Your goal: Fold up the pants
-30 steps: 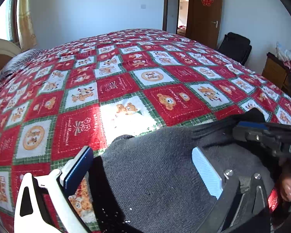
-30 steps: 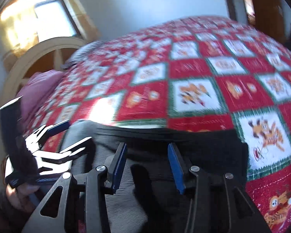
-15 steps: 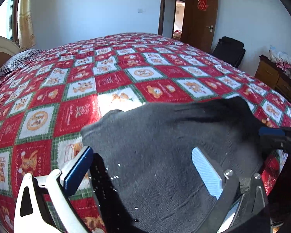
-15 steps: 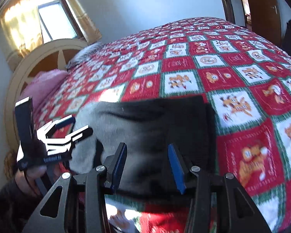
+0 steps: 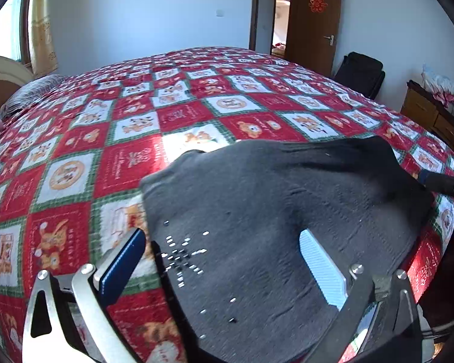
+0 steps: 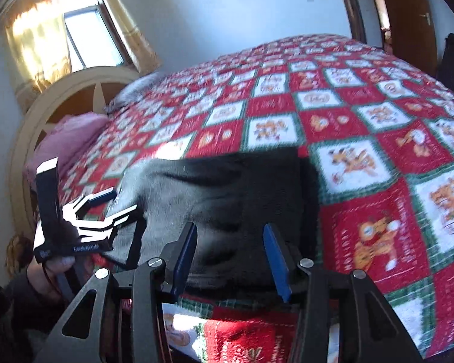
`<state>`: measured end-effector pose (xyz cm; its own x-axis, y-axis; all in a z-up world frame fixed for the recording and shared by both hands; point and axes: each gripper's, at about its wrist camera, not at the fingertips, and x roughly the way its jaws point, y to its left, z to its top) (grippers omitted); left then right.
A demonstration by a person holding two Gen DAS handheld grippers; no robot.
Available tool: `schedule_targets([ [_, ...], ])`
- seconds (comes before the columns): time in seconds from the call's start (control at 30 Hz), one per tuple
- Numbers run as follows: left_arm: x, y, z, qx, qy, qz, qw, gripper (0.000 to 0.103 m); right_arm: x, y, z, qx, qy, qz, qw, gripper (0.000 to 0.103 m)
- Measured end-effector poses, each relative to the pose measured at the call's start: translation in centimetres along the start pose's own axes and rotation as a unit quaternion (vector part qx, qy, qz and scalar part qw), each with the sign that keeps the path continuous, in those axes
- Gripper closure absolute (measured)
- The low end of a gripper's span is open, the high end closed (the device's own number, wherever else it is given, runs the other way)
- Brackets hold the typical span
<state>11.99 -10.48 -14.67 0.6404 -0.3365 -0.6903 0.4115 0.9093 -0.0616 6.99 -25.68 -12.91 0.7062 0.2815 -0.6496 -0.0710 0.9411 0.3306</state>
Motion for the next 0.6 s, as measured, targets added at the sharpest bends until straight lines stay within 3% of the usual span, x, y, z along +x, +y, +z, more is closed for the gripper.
schedule_targets([
  [0.3,-0.3,3.7,-0.2,-0.049,-0.015,0.018,0.9985,0.0,1.3,-3.0,0.1,0.056,0.015,-0.016,0.998,0.049],
  [0.6,1.1,3.7,-0.8,-0.075,-0.013,-0.028,0.9967,0.0,3.3,-3.7,0.4,0.06,0.024,-0.021,0.998,0.049],
])
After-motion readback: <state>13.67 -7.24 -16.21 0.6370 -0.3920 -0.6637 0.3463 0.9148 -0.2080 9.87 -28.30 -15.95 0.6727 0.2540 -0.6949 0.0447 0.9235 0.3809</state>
